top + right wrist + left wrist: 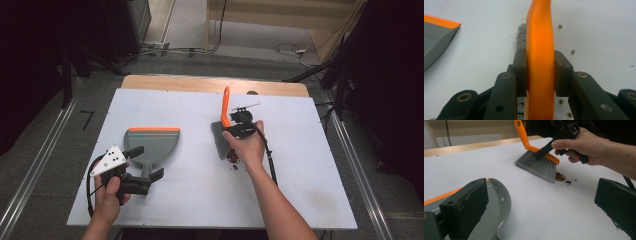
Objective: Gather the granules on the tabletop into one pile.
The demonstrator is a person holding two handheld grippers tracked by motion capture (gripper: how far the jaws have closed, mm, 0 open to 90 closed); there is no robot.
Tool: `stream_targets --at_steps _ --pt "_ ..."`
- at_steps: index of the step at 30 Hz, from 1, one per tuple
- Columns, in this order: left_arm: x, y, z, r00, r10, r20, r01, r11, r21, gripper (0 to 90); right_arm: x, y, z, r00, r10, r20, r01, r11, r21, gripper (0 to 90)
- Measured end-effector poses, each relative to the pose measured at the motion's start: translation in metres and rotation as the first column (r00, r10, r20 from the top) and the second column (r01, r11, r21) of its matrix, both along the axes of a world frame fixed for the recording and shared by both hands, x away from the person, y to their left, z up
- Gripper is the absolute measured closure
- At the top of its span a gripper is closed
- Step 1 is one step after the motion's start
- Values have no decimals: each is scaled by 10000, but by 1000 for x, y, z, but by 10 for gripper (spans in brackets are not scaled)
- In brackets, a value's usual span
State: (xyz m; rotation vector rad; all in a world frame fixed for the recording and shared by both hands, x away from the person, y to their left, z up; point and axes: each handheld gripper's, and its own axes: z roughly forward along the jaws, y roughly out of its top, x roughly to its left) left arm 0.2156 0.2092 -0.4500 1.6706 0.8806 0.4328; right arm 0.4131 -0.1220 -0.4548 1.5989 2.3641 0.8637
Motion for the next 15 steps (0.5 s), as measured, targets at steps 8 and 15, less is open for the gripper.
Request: stream_targets --at_steps 8,15 --pt "0 -1 0 10000 -6 -37 7 10000 43 0 0 -14 -1 9998 -199 43 199 9998 28 671" --pt "0 -1 0 10000 2 -84 -1 10000 76 0 0 -24 -1 9992 -399 18 399 9992 39 670"
